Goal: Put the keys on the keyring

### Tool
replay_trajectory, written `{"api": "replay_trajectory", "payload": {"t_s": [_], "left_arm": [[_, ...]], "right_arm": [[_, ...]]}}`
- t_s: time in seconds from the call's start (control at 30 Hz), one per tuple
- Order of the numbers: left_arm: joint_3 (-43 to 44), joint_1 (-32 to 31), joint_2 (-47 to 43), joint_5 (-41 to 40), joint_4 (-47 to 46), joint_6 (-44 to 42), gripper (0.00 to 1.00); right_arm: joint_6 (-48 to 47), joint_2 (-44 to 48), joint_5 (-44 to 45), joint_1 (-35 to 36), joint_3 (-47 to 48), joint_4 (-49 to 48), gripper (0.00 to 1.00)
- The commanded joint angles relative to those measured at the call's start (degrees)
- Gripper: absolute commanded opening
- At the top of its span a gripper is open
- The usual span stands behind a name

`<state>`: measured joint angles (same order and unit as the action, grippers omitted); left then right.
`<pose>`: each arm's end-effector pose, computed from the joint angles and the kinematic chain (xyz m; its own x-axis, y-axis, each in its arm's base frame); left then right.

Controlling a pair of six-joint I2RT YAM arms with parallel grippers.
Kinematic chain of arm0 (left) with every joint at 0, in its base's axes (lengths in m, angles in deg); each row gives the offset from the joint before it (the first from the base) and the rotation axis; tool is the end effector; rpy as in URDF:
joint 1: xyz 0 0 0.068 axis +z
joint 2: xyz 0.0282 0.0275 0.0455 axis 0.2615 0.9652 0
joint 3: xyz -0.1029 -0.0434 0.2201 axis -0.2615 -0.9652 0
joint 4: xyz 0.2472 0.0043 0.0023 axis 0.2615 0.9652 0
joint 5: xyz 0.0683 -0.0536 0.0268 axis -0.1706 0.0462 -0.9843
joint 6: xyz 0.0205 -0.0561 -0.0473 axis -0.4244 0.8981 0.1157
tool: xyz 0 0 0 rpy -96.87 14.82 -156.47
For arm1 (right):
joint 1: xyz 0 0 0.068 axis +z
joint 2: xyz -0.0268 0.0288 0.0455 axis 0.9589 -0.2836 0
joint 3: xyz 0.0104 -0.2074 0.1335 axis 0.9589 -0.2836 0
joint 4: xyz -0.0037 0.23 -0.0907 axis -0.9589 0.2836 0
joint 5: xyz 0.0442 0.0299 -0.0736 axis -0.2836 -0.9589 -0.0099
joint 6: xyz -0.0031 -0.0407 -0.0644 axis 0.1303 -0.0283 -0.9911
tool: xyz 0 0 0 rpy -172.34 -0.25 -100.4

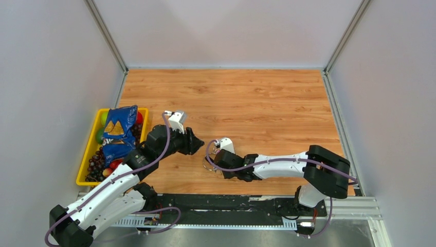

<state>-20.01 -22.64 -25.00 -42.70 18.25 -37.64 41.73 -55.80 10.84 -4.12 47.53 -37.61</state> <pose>0.1618 -0.1346 0.2439 -0.6149 -0.1464 -0.7749 0.4434 0.7484 -0.4932 0.1219 0.2660 0.1120 -0.7324 -0.3794 -0.5654 -0.4992 0.8639 0.0668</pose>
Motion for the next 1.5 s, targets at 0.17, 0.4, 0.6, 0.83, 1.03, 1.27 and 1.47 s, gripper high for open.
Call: {"api": "replay_trajectory", "payload": {"t_s": [0.17,0.4,0.6,0.83,1.03,1.27,1.47], "left_arm": [[-0.48,0.03,-0.46,0.68,-1.47,0.38,0.52],[-0.43,0.01,0.37,0.77,-1.81,0.32,0.53],[-0.45,0.00,1.13,1.28,-2.13,0.11,0.53],[-0.21,0.01,0.93,2.12,-1.76,-0.09,0.53],[0.02,0.01,-0.18,7.18,-1.83,-1.64,0.53],[-0.12,0.01,-3.90,11.23,-0.74,-3.36,0.52],[0.61,0.01,-7.43,16.68,-1.22,-3.87,0.52]], "right_arm": [[0.95,0.74,-0.83,0.90,-1.82,2.12,0.22],[0.42,0.54,-0.44,0.91,-1.11,2.05,0.20],[-0.38,0.36,0.24,0.97,-0.68,2.04,0.13],[-3.22,2.39,0.54,2.03,0.06,1.65,0.00],[-6.43,8.55,-2.04,2.84,-0.40,1.69,0.00],[-7.48,17.58,-4.72,2.84,1.03,5.05,0.00],[-8.51,19.57,-5.48,2.84,4.42,10.49,0.00]]}}
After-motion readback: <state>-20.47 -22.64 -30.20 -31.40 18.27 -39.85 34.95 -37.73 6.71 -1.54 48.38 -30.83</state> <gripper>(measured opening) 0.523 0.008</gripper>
